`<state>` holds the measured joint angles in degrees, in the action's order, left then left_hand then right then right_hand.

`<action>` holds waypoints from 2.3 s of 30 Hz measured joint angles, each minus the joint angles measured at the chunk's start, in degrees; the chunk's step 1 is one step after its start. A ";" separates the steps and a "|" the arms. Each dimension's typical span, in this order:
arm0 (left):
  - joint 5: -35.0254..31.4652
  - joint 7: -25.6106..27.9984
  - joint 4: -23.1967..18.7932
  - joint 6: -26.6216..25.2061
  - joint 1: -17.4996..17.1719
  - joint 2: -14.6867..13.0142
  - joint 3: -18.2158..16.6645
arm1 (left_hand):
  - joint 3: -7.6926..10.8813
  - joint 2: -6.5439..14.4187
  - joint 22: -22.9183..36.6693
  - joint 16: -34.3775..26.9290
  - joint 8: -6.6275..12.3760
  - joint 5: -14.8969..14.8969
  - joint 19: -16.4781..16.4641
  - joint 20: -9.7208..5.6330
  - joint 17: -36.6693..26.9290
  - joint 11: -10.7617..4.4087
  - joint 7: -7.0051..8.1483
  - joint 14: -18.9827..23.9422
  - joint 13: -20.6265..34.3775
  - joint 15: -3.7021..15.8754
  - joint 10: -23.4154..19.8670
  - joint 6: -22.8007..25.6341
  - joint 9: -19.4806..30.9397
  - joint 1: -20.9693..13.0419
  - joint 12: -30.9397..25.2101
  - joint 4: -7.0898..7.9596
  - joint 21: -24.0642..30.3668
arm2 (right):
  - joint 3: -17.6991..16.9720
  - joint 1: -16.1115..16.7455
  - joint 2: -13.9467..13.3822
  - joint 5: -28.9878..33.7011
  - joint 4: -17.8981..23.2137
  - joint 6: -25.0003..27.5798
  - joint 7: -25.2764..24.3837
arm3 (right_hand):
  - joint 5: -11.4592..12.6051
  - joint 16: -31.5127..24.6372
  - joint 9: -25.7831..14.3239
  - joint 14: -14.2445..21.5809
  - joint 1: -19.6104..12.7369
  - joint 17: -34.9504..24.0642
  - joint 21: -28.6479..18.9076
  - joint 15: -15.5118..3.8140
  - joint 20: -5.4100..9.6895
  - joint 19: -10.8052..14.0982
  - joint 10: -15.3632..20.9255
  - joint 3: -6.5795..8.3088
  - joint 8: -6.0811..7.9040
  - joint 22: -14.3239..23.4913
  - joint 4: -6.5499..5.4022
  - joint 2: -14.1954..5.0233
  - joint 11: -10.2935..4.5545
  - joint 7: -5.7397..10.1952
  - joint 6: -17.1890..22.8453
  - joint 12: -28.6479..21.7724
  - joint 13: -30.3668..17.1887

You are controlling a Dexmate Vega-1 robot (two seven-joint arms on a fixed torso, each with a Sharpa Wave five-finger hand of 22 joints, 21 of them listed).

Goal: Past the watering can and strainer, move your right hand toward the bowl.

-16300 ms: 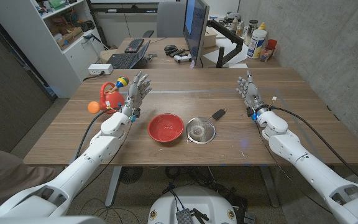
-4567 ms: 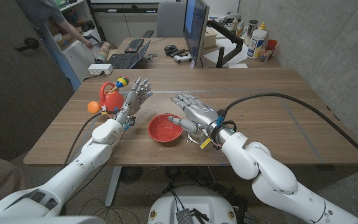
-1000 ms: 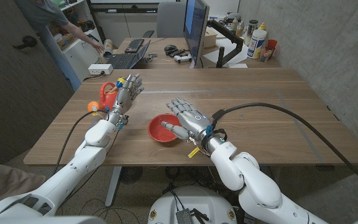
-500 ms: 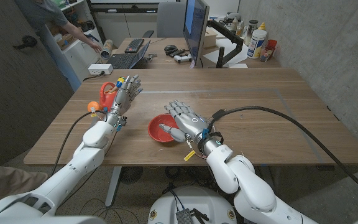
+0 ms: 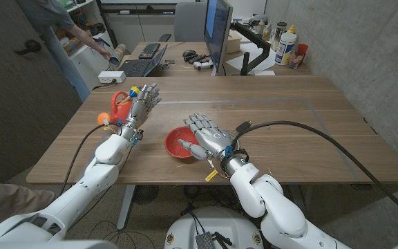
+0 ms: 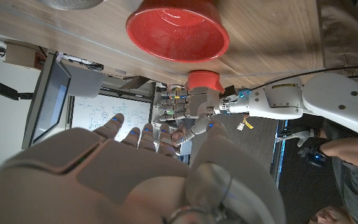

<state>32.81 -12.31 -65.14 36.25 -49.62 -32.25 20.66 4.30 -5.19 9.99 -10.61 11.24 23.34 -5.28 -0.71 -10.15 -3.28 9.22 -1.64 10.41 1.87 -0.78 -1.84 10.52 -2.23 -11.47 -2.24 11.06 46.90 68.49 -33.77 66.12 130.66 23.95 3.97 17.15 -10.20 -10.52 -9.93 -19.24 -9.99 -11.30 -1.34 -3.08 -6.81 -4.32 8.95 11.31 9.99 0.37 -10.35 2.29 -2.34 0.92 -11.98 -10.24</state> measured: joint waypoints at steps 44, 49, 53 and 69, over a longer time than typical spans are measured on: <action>1.33 -5.24 6.72 3.86 2.02 1.04 0.55 | -0.37 -0.07 0.00 0.00 0.23 0.20 -0.23 -0.22 0.00 0.00 1.12 0.00 0.00 0.00 0.00 1.75 0.00 -0.53 0.00 0.11 0.00 | 7.36 -3.76 5.98 -0.47 -9.82 2.64 -2.96 | -0.66 0.00 0.12 0.21 -0.70 0.00 0.00 -0.21 0.31 1.13 0.41 4.62 -0.39 0.00 -1.27 -0.69 -0.85 0.91 0.50 0.00 0.00; 1.48 -5.79 7.24 4.00 2.22 1.05 0.55 | -0.37 -0.07 0.00 0.00 0.23 0.45 -0.22 -0.22 0.00 0.00 1.12 0.00 0.00 0.00 0.00 1.75 0.00 -0.53 0.00 0.11 0.00 | 8.40 -4.75 6.44 -0.53 -10.76 2.95 -2.37 | -0.65 0.00 0.12 0.21 -1.09 0.00 0.00 -0.21 0.31 1.13 0.41 5.08 -0.39 0.00 -1.25 -0.90 -0.86 0.91 0.50 0.00 0.00; 1.50 -6.18 7.57 4.31 2.35 1.11 0.61 | -0.60 -0.07 0.00 0.00 0.23 0.45 -0.22 -0.22 0.00 0.00 1.12 0.00 0.00 0.00 0.00 1.75 0.00 -0.53 0.00 -0.13 0.00 | 8.87 -5.34 6.64 -1.06 -11.26 3.08 -1.42 | -0.65 0.00 -0.03 0.21 -1.09 0.00 0.00 -0.21 0.31 1.13 0.41 5.08 -0.39 0.00 -1.25 -0.90 -0.85 0.81 0.40 0.00 0.00; 1.10 -6.41 8.73 4.56 2.73 1.55 1.23 | -0.60 -0.07 0.00 0.00 0.23 0.45 -0.43 -0.42 0.00 0.00 1.03 0.00 0.00 0.00 0.00 1.21 0.00 -0.53 0.00 -0.12 0.00 | 10.03 -7.86 6.35 -5.05 -13.20 2.53 -0.09 | -1.06 0.00 -0.02 0.20 -1.24 0.00 0.00 -0.20 0.31 1.13 0.10 6.02 -0.39 0.00 -1.26 -0.74 -0.53 0.60 0.19 0.00 0.00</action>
<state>33.91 -18.72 -56.41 40.81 -46.89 -30.70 21.89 3.70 -5.26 9.99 -10.61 11.47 23.79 -5.71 -1.14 -10.15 -3.28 10.25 -1.63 10.41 1.87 -0.78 -0.63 10.52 -2.76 -11.47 -2.36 11.06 56.93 60.63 -27.41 61.07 117.46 26.48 3.88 16.09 -10.20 -10.54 -9.72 -20.48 -9.99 -11.30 -1.54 -2.76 -5.68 -4.23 14.97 10.92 9.99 -0.88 -11.09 1.76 -1.75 1.11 -11.98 -10.24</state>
